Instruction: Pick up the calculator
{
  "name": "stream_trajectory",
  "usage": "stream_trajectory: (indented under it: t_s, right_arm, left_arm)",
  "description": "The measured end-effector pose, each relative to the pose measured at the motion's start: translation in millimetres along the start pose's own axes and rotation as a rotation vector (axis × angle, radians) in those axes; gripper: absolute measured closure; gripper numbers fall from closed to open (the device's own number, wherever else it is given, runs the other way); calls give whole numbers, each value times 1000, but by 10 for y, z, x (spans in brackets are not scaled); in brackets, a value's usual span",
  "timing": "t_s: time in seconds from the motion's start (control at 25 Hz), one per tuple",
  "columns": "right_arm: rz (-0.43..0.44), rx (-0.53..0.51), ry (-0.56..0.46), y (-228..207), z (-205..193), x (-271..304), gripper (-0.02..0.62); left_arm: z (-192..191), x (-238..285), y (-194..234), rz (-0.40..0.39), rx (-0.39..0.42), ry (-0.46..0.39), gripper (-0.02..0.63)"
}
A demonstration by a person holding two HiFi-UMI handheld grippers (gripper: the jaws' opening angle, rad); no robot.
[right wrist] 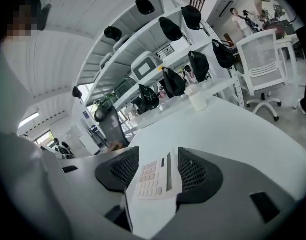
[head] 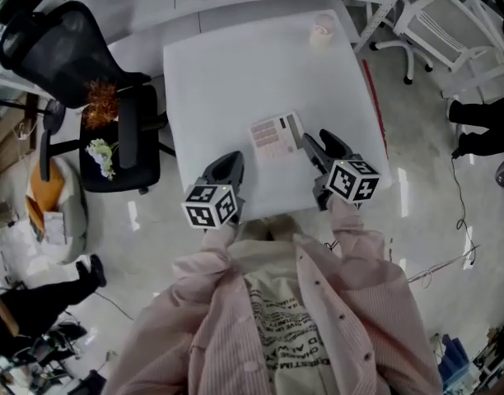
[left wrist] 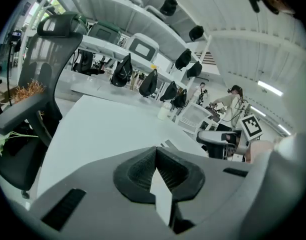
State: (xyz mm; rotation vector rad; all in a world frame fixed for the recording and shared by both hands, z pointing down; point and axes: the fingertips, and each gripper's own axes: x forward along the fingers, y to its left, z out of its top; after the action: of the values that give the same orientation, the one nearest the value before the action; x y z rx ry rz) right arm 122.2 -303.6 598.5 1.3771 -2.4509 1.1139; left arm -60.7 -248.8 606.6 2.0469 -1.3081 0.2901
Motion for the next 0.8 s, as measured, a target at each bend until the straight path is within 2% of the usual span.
stream_trajectory:
  t_s: [0.32,0.8]
  right_arm:
    - [6,7,127,-206,-252,458,382]
    - [27,39,325,-288,-682,717,383]
  left_arm:
    - [-171,310,161,0,-34,72,604]
    - [-379,569,233,-39,-82,162,604]
